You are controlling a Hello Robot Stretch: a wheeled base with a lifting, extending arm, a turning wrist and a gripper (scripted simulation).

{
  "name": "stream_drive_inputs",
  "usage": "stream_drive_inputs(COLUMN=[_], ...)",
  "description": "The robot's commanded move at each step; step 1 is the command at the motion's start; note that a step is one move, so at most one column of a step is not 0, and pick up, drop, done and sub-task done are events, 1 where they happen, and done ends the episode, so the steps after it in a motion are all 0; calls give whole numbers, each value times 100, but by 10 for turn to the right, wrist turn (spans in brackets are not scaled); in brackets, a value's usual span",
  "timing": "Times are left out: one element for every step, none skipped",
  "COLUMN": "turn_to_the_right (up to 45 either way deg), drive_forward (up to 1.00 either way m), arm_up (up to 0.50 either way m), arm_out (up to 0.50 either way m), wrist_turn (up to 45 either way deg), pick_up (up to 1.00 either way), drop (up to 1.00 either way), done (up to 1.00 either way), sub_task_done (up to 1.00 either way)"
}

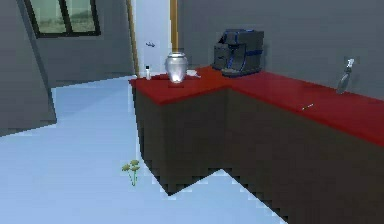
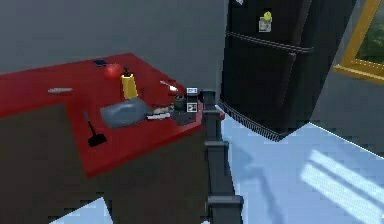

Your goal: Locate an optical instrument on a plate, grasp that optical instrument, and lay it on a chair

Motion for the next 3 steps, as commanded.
stream_drive_inputs(turn_to_the_right=[0,0,0], drive_forward=[0,0,0], arm_up=[10,4,0], arm_out=[0,0,0], wrist_turn=[0,0,-450], pick_up=[0,0,0], drop=[0,0,0], done=[0,0,0], sub_task_done=[0,0,0])
